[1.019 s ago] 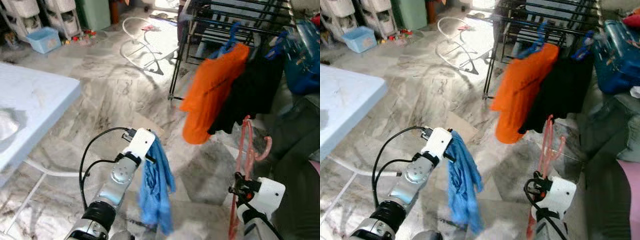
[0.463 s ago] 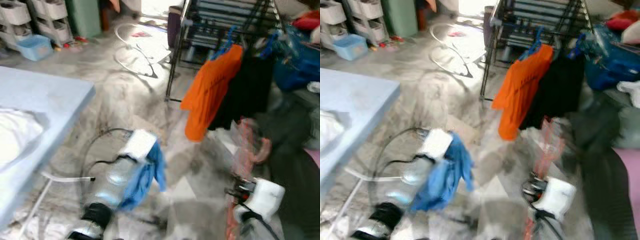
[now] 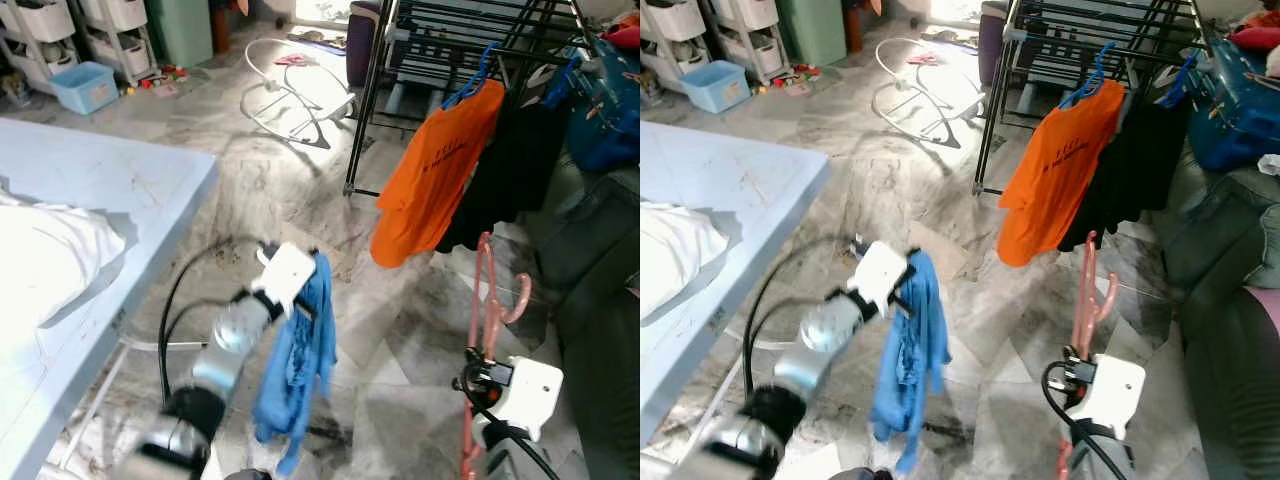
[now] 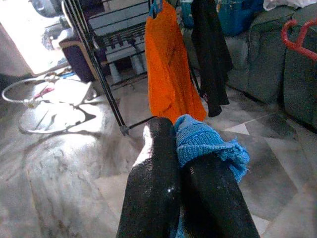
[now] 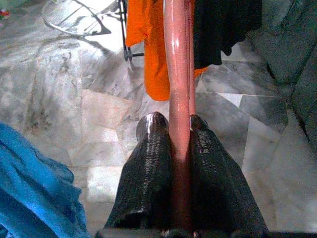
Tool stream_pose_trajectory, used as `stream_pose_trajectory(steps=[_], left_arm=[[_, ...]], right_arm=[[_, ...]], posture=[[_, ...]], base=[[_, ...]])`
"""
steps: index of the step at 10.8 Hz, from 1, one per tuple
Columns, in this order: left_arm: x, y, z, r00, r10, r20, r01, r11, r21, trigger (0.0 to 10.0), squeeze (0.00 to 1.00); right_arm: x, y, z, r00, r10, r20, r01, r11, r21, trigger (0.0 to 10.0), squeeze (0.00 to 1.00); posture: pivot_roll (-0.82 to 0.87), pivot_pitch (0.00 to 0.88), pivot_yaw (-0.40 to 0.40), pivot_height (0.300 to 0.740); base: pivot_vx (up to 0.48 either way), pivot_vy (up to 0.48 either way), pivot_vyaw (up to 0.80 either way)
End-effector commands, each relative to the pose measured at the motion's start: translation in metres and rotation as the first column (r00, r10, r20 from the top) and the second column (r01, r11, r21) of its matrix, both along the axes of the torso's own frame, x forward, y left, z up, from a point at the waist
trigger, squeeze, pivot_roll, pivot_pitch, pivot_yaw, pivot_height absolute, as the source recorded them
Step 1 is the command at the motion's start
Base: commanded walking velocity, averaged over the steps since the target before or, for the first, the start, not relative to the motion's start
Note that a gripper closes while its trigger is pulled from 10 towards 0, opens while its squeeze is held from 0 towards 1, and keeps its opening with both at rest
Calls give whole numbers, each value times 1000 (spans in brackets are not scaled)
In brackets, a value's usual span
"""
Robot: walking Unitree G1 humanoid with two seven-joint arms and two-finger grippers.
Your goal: Hang hanger
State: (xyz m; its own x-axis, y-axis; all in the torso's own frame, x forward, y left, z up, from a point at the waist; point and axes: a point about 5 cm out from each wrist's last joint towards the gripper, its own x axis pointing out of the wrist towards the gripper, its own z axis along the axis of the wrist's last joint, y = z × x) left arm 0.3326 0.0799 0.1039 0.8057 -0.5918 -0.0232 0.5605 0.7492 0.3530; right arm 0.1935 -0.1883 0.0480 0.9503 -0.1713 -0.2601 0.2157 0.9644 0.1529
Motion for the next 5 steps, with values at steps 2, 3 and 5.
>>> stream_pose_trajectory(steps=[2, 3, 5], left_arm=[[9, -18, 27, 984, -150, 93, 148, 989, 31, 10000, 0], [19, -25, 35, 988, -111, 109, 105, 992, 64, 10000, 0], [37, -34, 52, 992, 49, 117, -51, 999, 19, 10000, 0]], right_arm=[[2, -6, 2, 999, 47, -13, -48, 998, -48, 10000, 0], [3, -9, 5, 995, 95, -8, -95, 993, -64, 10000, 0], [1, -8, 18, 969, 248, 20, -245, 966, -86, 10000, 0]], posture=[[90, 105, -72, 740], [83, 107, -64, 740], [65, 109, -53, 740]], base=[[0, 0, 0], [0, 0, 0], [0, 0, 0]])
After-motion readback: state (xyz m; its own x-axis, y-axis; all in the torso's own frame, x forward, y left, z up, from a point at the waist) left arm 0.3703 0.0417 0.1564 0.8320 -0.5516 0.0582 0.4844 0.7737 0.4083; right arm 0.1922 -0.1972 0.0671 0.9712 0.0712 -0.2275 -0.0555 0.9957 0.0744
